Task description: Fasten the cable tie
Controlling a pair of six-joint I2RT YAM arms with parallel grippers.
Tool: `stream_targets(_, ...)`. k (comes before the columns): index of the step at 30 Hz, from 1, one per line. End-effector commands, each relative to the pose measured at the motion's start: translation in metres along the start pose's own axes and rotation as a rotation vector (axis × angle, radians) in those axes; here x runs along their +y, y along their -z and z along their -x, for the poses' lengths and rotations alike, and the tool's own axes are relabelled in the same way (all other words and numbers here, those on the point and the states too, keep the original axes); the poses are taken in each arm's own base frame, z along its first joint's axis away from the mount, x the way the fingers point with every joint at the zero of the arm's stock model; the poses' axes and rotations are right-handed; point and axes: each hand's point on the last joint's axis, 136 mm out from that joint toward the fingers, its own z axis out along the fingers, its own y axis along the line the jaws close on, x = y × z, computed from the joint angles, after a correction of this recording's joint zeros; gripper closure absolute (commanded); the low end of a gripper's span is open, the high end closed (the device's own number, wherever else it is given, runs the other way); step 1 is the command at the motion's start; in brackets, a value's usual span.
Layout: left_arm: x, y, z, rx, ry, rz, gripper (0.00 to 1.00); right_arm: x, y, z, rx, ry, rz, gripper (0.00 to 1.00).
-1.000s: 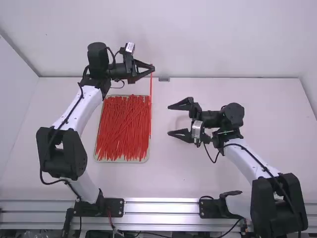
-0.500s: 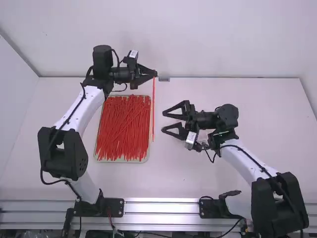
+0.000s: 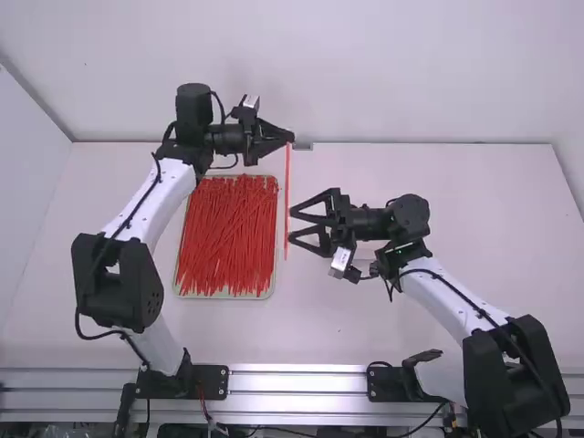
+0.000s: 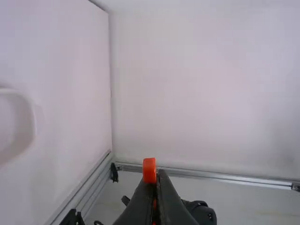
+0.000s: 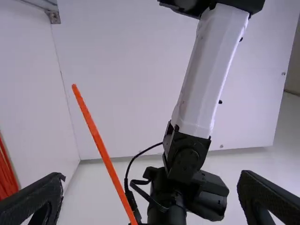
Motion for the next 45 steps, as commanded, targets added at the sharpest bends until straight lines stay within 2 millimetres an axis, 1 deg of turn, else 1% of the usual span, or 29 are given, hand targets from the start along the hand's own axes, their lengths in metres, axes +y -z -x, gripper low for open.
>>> stream_targets(1,-0.012,-0.010,-0.010,0.044,-0.031,-0.016,0.98,-0.012,-0.002,-0.004,0.011,0.054,-0.012,0.01)
stream_targets(4,-0.012,-0.012,-0.012,0.047,-0.033,-0.016,0.98,-0.010,-0.002,-0.004,0.012,0.066,-0.008,0.01)
stream_targets(6,-0.012,-0.011,-0.011,0.043,-0.033,-0.016,0.98,-0.010,-0.002,-0.004,0.012,0.058,-0.008,0.06)
stream_targets(7,-0.012,-0.010,-0.010,0.042,-0.031,-0.016,0.98,-0.010,-0.002,-0.004,0.010,0.055,-0.008,0.11)
stream_targets(8,-0.012,-0.010,-0.010,0.042,-0.031,-0.015,0.98,-0.010,-0.002,-0.004,0.009,0.055,-0.007,0.14)
stream_targets(9,-0.012,-0.010,-0.010,0.043,-0.038,-0.016,0.98,-0.010,-0.002,-0.004,0.008,0.053,-0.007,0.21)
stream_targets(10,-0.012,-0.010,-0.011,0.046,-0.042,-0.017,0.98,-0.009,-0.002,-0.003,0.005,0.052,-0.005,0.34)
stream_targets(11,-0.012,-0.010,-0.011,0.047,-0.041,-0.017,0.98,-0.009,-0.002,-0.003,0.004,0.052,-0.005,0.39)
stream_targets(13,-0.012,-0.013,-0.013,0.049,-0.042,-0.016,0.98,-0.009,-0.002,-0.003,0.002,0.051,-0.004,0.53)
stream_targets(14,-0.012,-0.013,-0.013,0.049,-0.042,-0.016,0.98,-0.009,-0.002,-0.002,-0.002,0.051,-0.003,0.57)
stream_targets(15,-0.012,-0.011,-0.011,0.044,-0.042,-0.016,0.98,-0.008,-0.002,0.000,-0.013,0.052,0.000,0.59)
stream_targets(16,-0.012,-0.011,-0.011,0.043,-0.042,-0.015,0.98,-0.008,-0.002,0.000,-0.013,0.052,0.000,0.59)
stream_targets(21,-0.011,-0.011,-0.008,0.023,-0.042,-0.008,0.98,-0.008,-0.002,0.000,-0.016,0.046,0.002,0.64)
stream_targets(24,-0.011,-0.012,-0.008,0.023,-0.039,-0.007,0.98,-0.006,-0.002,0.000,-0.016,0.036,0.005,0.72)
stream_targets(27,-0.011,-0.013,-0.009,0.026,-0.042,-0.008,0.98,-0.004,-0.005,0.002,-0.026,0.019,0.010,0.83)
stream_targets(29,-0.010,-0.011,-0.007,0.019,-0.043,-0.007,0.98,-0.003,-0.006,0.003,-0.030,0.015,0.011,0.86)
stream_targets(30,-0.011,-0.013,-0.008,0.024,-0.052,-0.007,0.98,-0.003,-0.005,0.003,-0.027,0.013,0.011,0.94)
stream_targets(32,-0.011,-0.013,-0.008,0.024,-0.052,-0.007,0.98,-0.003,-0.005,0.002,-0.026,0.013,0.011,0.99)
stream_targets(33,-0.011,-0.011,-0.007,0.022,-0.058,-0.008,0.98,-0.002,-0.005,0.002,-0.026,0.006,0.013,1.00)
stream_targets(45,-0.011,-0.012,-0.008,0.024,-0.063,-0.008,0.98,-0.002,-0.003,-0.001,-0.014,-0.004,0.015,1.00)
